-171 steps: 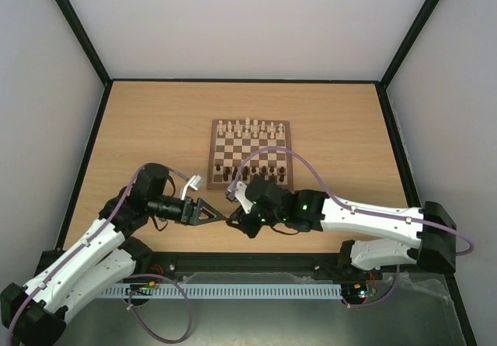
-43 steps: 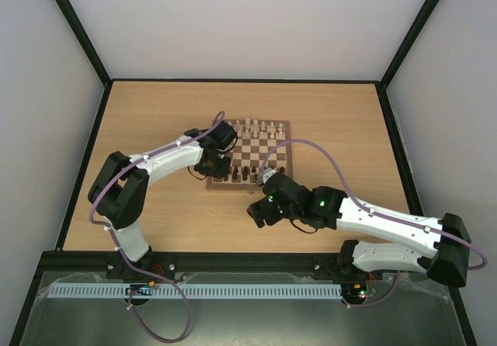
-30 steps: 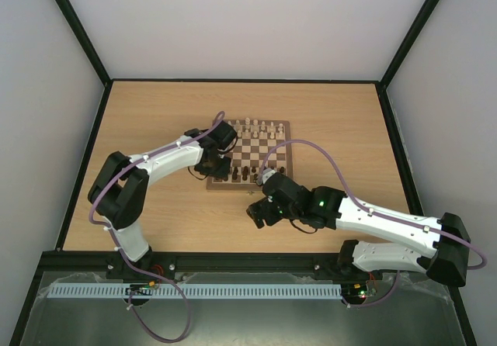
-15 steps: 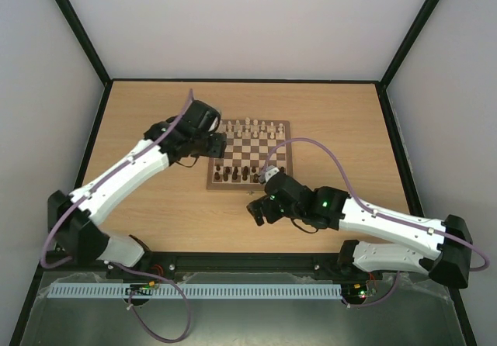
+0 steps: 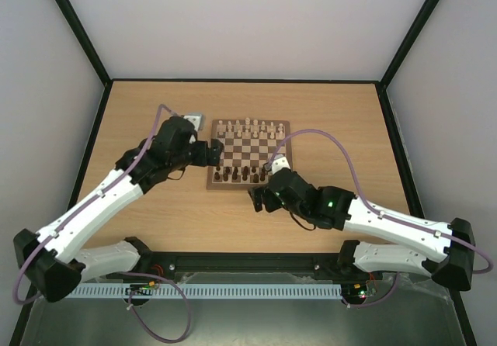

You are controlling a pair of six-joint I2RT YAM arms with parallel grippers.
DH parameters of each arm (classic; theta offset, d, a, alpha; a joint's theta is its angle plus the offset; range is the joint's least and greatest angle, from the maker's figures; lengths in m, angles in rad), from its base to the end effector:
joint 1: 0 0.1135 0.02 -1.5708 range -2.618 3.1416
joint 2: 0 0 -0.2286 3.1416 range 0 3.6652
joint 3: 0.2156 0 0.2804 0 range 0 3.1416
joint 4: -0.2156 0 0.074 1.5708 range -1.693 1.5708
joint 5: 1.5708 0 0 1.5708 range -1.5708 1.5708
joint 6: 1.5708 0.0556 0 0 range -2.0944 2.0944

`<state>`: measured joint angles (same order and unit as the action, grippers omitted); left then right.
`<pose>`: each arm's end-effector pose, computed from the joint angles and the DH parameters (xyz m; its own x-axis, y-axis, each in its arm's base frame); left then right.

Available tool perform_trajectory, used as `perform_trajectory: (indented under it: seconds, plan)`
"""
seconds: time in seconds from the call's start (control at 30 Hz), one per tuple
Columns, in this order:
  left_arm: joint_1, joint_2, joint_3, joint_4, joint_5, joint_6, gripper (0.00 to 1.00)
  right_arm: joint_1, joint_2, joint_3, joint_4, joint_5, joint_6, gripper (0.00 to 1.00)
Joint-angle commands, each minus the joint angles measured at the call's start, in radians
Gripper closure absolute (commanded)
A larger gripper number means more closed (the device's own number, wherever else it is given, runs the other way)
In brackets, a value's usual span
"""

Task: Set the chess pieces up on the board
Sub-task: Reset both arms

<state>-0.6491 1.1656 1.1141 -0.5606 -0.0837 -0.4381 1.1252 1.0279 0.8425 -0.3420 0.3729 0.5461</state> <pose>0.2517 -0.1852 0.2950 -0.6469 -0.0398 -0.7615 0.3019 0.9037 -0.3037 0.1436 0.2537 0.2544 -0.5513 -0.0321 -0.8337 -0.4895 0.8216 0.2921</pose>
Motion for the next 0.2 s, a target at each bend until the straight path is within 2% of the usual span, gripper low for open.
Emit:
perform_trajectory:
  seconds: [0.0, 0.17]
  plan:
    - [0.007, -0.108, -0.073, 0.077, -0.01, -0.019, 0.01, -0.004, 0.001, 0.011, 0.024, 0.105, 0.028, 0.01]
    - [0.015, -0.15, -0.123, 0.077, -0.003, -0.013, 0.01, -0.004, -0.014, 0.005, 0.049, 0.124, 0.048, 0.01]
